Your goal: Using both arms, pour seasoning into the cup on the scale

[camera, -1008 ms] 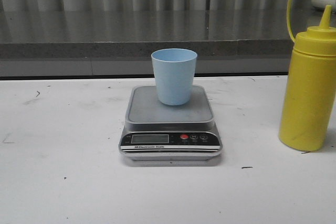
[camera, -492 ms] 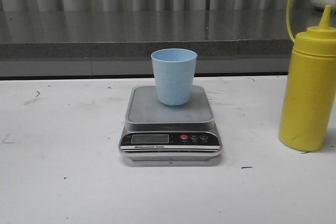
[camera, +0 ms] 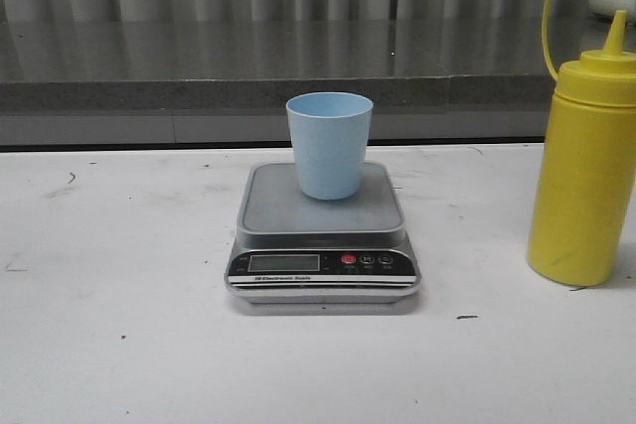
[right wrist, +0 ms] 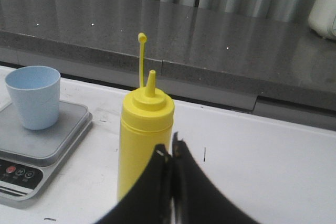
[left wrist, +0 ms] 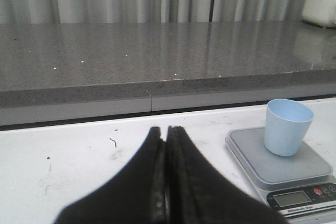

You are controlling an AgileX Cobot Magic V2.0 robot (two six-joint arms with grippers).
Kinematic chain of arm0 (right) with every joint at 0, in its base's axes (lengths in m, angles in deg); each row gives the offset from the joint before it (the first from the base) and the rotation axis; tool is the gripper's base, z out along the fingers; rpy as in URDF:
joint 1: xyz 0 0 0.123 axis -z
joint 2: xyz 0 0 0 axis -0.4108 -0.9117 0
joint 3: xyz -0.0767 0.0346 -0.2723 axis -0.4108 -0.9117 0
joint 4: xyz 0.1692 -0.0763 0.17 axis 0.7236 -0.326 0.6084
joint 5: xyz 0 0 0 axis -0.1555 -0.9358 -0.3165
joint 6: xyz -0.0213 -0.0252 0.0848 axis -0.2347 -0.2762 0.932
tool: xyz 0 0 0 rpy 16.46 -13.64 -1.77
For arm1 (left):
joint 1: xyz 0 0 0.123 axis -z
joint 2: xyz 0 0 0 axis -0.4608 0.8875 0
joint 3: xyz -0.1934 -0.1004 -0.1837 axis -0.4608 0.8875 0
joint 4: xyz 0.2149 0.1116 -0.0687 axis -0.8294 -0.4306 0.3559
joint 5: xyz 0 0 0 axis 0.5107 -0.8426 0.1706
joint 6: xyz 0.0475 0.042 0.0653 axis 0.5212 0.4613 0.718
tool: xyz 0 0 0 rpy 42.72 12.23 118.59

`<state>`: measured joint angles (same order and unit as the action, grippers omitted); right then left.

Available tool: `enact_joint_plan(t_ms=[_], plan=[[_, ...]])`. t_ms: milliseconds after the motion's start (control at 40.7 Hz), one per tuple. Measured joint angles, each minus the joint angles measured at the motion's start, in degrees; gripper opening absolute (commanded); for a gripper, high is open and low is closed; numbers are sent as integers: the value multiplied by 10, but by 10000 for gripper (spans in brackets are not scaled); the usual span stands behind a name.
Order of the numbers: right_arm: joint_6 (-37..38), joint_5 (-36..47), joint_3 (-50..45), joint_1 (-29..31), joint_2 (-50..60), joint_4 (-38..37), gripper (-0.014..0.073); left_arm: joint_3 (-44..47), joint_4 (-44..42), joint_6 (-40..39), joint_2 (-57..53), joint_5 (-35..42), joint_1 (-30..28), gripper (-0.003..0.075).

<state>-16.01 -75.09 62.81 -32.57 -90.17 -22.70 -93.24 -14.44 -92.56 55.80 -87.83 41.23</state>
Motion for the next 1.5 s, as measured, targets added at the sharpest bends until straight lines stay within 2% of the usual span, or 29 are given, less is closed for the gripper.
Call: enact_joint_plan(t_ms=[1155,1327,1499], plan=[[0,-3,0,0,2,-2,-70,2,0,0,-1,1,0,-20],[0,-3,0,0,2,-2,-70,48,0,0,-20,49,-8,-20],[0,-5,0,0,2,-2,-70,123,20,0,-79,74,-60,-20]])
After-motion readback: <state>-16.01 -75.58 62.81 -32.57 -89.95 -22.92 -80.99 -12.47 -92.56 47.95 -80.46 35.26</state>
